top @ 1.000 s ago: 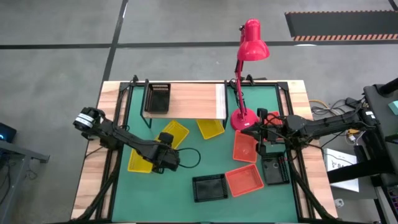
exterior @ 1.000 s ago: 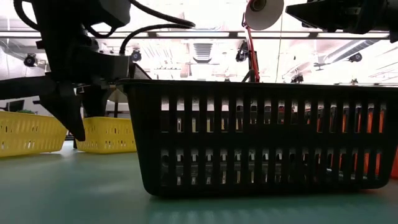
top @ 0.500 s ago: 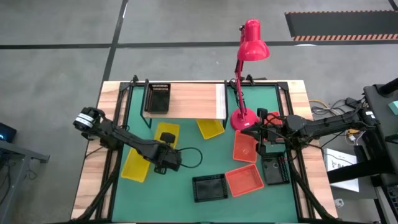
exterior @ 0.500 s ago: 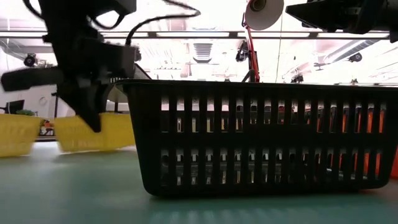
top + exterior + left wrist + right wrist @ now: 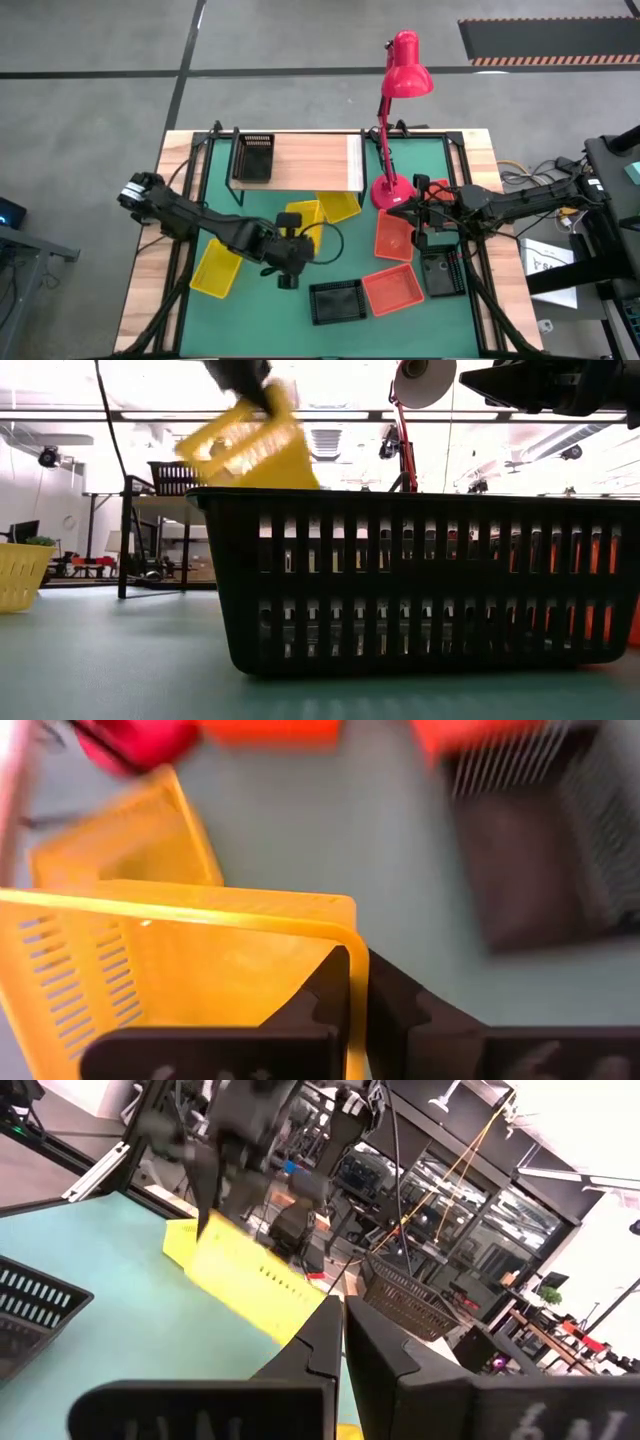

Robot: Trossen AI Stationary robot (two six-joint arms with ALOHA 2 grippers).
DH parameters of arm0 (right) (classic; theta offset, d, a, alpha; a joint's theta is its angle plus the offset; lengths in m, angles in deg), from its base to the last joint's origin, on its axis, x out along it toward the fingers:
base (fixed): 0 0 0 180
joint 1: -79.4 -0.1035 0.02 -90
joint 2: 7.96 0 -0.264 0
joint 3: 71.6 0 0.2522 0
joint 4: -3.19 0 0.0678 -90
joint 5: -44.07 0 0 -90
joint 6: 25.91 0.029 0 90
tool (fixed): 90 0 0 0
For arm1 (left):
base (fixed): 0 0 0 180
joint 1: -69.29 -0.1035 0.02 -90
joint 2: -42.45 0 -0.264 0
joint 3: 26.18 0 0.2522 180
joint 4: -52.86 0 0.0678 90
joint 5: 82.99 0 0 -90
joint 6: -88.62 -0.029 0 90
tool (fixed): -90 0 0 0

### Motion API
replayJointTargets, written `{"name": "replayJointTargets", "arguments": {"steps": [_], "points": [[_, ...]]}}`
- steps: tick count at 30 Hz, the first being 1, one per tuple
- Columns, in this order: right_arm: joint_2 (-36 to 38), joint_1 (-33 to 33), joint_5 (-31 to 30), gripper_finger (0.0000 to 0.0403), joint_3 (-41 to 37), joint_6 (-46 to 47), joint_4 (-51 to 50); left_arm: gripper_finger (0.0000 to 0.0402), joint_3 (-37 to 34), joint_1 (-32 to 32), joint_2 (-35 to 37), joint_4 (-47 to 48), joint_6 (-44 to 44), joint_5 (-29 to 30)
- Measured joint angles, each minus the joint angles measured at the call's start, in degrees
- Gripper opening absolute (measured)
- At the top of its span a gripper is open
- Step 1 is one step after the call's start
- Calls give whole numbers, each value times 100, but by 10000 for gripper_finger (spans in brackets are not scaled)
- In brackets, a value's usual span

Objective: Stack baskets on shelf by color
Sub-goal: Put the middle yellow bin on the shelf

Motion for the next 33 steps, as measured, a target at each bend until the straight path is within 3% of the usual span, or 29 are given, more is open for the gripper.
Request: {"name": "replayJointTargets", "arguments": {"steps": [8, 13, 17, 23, 33], "points": [[20, 0, -2, 9, 0, 39, -135, 0, 1130, 18, 0, -788, -491, 8], [255, 0, -4, 9, 0, 38, -391, 0, 1499, -176, 1, -750, -797, 622], [539, -1, -4, 9, 0, 109, -675, 0, 1662, -521, 2, -487, -856, 998], [856, -2, -4, 9, 0, 172, -1018, 0, 1659, -1152, -92, 96, -873, 1058], [936, 0, -22, 9, 0, 193, -1152, 0, 1699, -2131, -538, 1313, -860, 547]]}}
